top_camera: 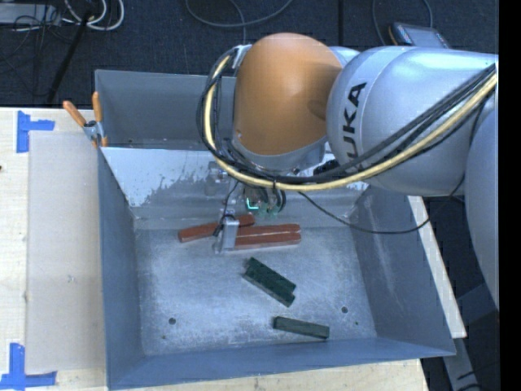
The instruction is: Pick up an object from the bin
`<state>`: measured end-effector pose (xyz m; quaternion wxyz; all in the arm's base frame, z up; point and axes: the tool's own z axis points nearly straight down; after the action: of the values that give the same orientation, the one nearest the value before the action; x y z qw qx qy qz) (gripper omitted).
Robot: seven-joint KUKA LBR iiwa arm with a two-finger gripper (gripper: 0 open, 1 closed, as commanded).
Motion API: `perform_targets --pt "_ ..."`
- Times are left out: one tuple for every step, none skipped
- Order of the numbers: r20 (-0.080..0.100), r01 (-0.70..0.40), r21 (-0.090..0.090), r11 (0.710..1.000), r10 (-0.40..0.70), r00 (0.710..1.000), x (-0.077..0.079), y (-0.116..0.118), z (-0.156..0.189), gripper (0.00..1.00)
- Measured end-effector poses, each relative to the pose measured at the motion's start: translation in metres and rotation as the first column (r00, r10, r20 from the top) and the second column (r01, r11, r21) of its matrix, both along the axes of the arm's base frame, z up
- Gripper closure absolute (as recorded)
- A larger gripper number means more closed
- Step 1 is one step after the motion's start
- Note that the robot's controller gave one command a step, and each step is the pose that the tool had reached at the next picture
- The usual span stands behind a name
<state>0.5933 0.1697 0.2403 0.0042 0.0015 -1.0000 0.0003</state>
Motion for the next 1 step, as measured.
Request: perform_targets --pt "0.002 -0.086 -0.001 0.996 0.086 0.996 0.0269 -0.0320 -0.1752 0.00"
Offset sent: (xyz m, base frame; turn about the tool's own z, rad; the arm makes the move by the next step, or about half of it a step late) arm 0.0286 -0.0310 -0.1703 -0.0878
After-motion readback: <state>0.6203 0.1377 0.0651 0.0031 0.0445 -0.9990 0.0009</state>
